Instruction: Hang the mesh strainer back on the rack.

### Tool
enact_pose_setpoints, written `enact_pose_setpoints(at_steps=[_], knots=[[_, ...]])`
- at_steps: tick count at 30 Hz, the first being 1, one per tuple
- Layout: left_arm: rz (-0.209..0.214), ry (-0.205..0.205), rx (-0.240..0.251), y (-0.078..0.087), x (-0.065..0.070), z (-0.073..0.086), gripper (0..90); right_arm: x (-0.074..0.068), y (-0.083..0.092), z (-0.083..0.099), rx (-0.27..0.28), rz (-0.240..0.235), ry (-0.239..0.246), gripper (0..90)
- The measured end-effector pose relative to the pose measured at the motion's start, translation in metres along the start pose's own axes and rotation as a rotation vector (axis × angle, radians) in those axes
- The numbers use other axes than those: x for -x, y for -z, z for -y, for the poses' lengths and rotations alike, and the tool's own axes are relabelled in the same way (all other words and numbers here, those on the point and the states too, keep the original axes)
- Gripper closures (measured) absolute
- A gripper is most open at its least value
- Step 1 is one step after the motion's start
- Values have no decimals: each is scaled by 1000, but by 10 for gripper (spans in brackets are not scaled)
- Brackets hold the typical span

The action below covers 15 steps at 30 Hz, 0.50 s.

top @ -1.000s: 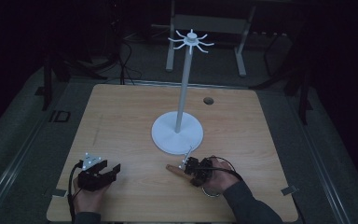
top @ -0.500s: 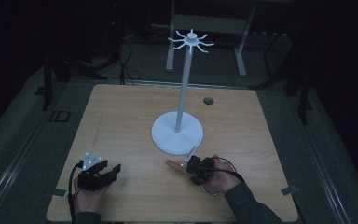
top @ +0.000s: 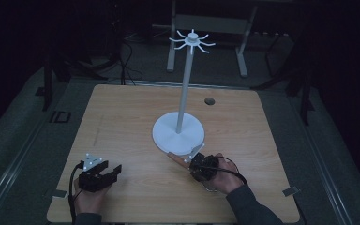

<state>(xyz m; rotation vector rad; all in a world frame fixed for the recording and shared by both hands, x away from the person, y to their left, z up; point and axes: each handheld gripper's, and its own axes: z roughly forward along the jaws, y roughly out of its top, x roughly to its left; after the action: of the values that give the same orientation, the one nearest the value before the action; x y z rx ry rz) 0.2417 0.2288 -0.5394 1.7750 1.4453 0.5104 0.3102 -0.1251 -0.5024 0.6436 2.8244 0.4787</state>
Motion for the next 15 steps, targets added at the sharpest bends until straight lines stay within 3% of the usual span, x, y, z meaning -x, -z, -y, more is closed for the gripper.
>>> enact_pose_setpoints(at_steps=[15], knots=[[0,-1,1,0,0,0,415,10,15,2,105,29,-61,695]])
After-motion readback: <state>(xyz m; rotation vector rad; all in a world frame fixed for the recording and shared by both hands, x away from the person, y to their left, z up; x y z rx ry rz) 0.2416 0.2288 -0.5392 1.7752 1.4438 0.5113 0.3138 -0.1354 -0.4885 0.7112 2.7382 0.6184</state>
